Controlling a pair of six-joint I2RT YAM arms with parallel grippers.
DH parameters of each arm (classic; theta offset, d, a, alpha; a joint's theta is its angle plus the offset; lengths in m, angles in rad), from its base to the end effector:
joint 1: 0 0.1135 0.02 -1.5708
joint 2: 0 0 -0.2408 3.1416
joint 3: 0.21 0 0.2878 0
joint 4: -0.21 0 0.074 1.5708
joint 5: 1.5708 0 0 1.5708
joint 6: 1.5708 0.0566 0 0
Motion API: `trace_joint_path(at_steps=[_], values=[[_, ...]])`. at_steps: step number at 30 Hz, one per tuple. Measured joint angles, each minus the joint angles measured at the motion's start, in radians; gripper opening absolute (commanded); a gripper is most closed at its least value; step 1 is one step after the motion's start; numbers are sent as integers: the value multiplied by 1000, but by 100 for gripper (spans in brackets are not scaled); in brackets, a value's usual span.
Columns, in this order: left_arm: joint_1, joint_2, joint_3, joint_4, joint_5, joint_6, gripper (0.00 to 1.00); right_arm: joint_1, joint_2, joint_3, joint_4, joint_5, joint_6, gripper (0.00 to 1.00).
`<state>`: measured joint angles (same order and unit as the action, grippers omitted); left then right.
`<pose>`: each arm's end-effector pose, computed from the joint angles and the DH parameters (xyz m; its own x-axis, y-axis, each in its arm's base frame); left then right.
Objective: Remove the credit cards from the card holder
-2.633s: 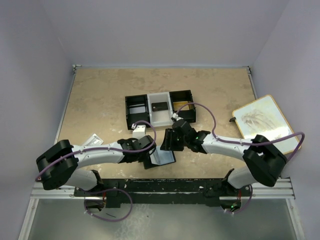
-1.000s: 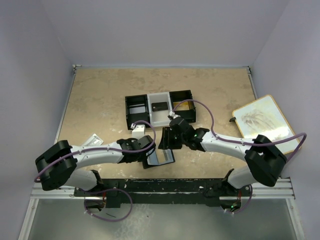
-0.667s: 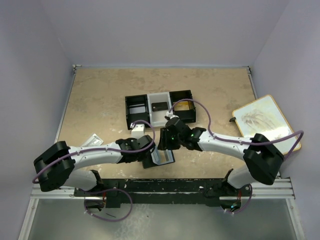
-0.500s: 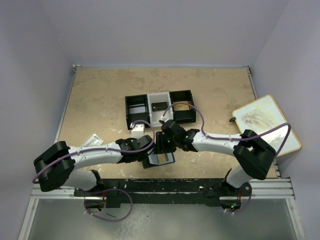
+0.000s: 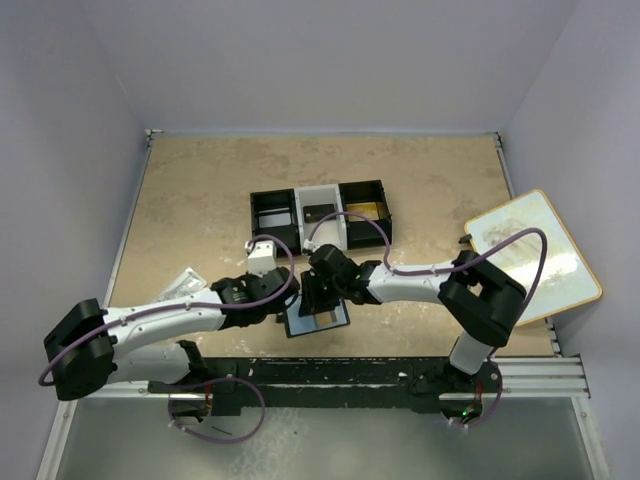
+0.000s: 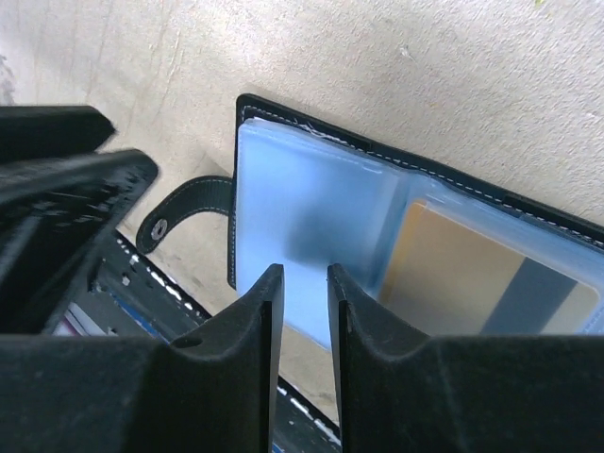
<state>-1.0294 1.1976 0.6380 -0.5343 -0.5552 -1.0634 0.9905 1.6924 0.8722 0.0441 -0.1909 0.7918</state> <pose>0.1589 -0.2063 0.1307 -0.7500 -0.1940 -0.6323 -0.1069 0.9790 -0.1736 0.1980 0.3216 0.0968 -0.9070 -0.1091 -0.4068 -0.3557 0.7155 0.6012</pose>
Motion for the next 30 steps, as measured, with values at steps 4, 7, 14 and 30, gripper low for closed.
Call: trace_joint_path(at_steps=[4, 7, 14, 30], values=[[31, -49, 6, -3, -17, 11, 37, 12, 5, -8, 6, 16, 4, 25], [79, -44, 8, 43, 2, 56, 38, 13, -14, -42, 26, 21, 21, 24], [202, 97, 8, 228, 181, 202, 40, 13, -125, -180, 86, 35, 91, 24], [203, 245, 8, 418, 557, 394, 29, 16, -274, -291, 75, 88, 175, 30]])
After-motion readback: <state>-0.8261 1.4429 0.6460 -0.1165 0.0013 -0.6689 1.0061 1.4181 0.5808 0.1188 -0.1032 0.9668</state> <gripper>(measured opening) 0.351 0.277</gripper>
